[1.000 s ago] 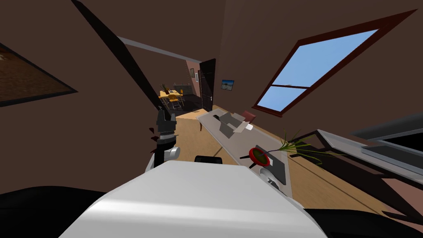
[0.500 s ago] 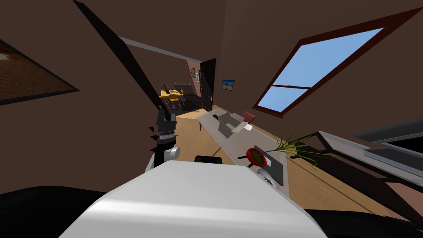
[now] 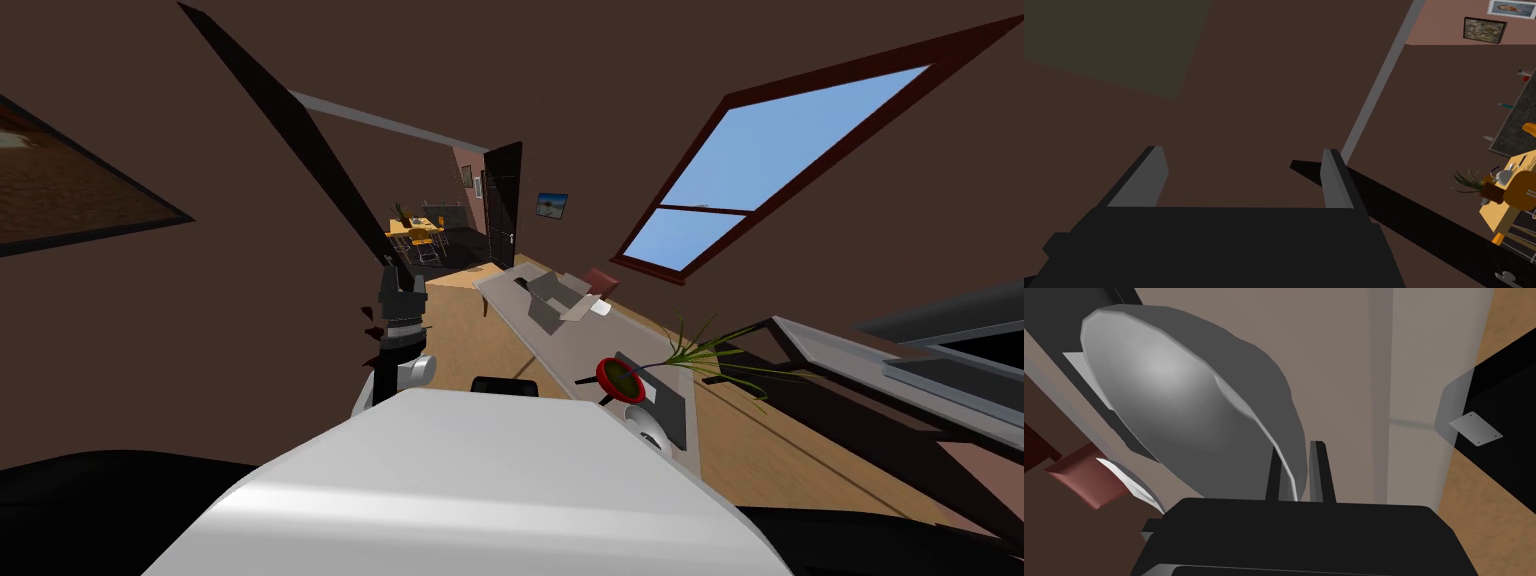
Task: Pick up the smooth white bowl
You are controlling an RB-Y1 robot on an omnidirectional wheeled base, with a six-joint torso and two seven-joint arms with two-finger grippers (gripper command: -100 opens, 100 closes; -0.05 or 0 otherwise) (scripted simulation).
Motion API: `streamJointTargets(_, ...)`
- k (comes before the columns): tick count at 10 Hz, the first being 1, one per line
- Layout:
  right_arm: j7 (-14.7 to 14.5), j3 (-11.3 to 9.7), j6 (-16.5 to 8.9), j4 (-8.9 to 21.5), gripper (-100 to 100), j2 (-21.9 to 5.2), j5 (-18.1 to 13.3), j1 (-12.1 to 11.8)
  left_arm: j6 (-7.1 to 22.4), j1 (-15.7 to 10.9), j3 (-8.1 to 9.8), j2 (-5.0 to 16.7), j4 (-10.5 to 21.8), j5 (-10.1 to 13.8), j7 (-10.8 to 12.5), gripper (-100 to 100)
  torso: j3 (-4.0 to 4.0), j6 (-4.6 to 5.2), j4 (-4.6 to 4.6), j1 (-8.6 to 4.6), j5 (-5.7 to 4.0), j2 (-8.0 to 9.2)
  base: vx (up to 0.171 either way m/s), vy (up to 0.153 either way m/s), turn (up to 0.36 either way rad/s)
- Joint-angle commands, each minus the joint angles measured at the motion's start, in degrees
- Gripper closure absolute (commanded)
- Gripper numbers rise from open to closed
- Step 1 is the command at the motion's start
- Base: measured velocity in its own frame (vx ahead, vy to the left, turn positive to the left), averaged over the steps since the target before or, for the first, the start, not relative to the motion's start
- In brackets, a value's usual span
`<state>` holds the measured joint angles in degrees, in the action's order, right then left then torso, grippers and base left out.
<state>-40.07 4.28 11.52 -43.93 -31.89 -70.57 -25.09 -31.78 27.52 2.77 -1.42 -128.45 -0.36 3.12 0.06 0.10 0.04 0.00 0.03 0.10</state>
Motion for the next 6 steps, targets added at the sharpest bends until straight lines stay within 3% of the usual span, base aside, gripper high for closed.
streamJointTargets(1,0.0,0.0,0.0,0.0,0,0.0,0.0,0.0,0.0,0.0,0.0,0.0,0.0,0.0,0.0,0,0.0,0.0,0.0,0.0,0.0,0.0,0.0,0.0,0.0)
streamJointTargets(2,1.66,0.0,1.03,-1.28,100,-1.75,-0.13,-1.25,0.0,0.0,0.0,0.0,0.0,0.0,0.0,0,0.0,0.0,0.0,0.01,0.0,0.0,0.021,0.066,-0.04)
streamJointTargets(6,2.15,0.6,2.42,-1.9,100,-3.12,-0.08,-2.14,0.0,0.0,-0.01,-0.01,0.0,0.0,0.0,0,0.03,0.06,0.01,0.3,0.11,0.05,0.006,0.067,-0.028)
